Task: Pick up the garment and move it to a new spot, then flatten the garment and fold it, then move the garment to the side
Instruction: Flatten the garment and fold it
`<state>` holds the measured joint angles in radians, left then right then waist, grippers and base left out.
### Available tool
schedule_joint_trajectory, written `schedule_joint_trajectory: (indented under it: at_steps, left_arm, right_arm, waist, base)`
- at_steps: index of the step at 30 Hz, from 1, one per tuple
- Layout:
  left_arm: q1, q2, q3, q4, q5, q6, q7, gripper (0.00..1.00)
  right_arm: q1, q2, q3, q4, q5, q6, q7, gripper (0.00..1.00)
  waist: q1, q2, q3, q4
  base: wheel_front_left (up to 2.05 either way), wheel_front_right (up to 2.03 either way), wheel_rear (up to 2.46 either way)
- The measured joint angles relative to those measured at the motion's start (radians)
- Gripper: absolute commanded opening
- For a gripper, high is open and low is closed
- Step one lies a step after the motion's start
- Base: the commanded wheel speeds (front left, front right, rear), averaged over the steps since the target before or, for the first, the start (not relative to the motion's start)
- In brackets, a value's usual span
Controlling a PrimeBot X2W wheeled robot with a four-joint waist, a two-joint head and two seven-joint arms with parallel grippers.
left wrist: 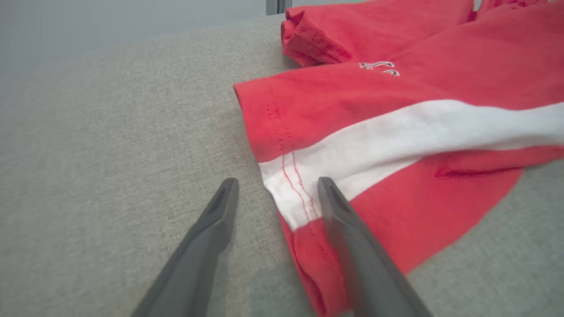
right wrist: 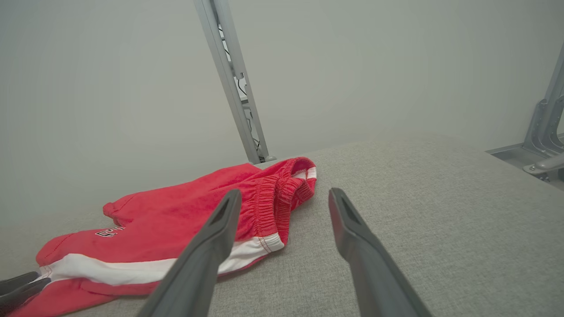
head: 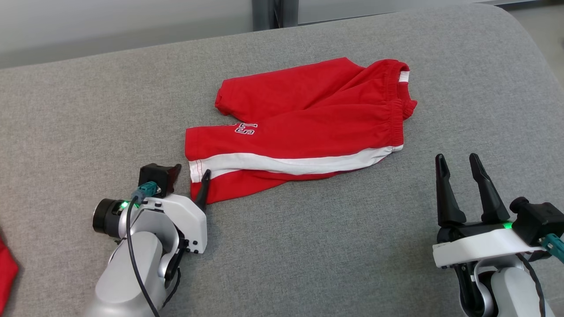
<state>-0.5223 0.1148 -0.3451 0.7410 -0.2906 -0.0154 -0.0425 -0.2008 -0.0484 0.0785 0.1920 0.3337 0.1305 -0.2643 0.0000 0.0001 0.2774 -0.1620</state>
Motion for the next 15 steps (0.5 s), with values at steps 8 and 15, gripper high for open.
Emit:
schedule_joint_trajectory:
  at_steps: [8,15]
  left_arm:
    - [-0.008,-0.004,-0.016,0.029,-0.005,-0.018,-0.041,0.00]
    - [-0.009,-0.007,-0.015,0.015,-0.019,-0.017,-0.099,0.00]
  right_arm:
    - [0.000,0.000,-0.002,0.005,0.002,0.000,0.000,1.00]
    - [0.000,0.000,-0.005,0.013,0.001,0.000,0.000,1.00]
  waist:
    - [0.0000,0.0000,-0.006,0.005]
    - [0.0000,0.0000,-0.027,0.019]
  base:
    - [0.00,0.00,0.00]
    - [0.00,0.00,0.00]
